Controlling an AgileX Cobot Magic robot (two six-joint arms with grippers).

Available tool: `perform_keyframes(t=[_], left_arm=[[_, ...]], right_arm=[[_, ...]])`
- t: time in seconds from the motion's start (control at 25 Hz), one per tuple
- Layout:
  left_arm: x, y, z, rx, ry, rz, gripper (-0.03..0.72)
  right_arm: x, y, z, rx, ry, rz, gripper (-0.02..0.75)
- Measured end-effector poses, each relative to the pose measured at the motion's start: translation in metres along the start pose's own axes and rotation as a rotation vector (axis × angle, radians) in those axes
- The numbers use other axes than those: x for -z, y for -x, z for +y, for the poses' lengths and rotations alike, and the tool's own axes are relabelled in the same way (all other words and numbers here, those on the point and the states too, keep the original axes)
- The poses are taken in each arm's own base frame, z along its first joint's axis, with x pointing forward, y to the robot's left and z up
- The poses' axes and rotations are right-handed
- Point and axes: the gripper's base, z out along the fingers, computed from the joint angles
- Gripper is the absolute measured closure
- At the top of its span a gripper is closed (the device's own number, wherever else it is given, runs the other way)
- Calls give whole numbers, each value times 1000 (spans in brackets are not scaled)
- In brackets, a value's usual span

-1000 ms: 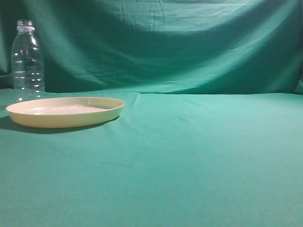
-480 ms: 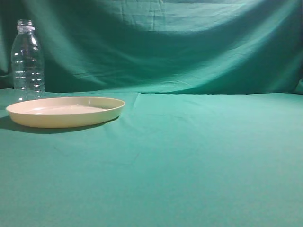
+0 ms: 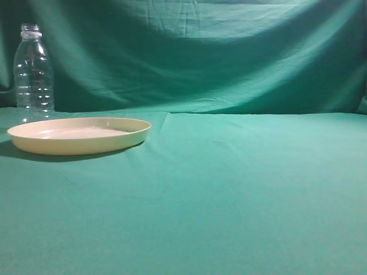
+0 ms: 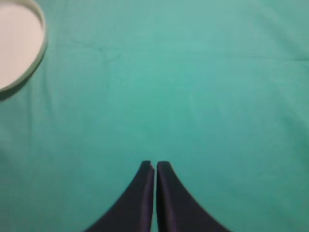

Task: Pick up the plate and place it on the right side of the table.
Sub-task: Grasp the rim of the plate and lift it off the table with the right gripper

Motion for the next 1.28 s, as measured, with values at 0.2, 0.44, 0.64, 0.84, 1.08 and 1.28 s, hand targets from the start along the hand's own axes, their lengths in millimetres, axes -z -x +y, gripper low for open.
perform_keyframes(t=[0.2, 0.44, 0.64, 0.84, 1.08, 1.28], left_arm=[[0, 0, 0, 0, 0, 0, 688], [0, 0, 0, 0, 0, 0, 688], [0, 0, 0, 0, 0, 0, 688], [0, 0, 0, 0, 0, 0, 688], [0, 0, 0, 0, 0, 0, 688], [0, 0, 0, 0, 0, 0, 688]], right_arm=[[-36, 26, 42, 116, 87, 90, 738], [-97, 66, 97, 296, 81, 249, 738], [-149, 94, 132, 370, 57, 277, 738], [-200, 108, 147, 381, 54, 278, 633], [-249, 112, 160, 405, 70, 255, 269], [-271, 112, 166, 413, 82, 224, 205]])
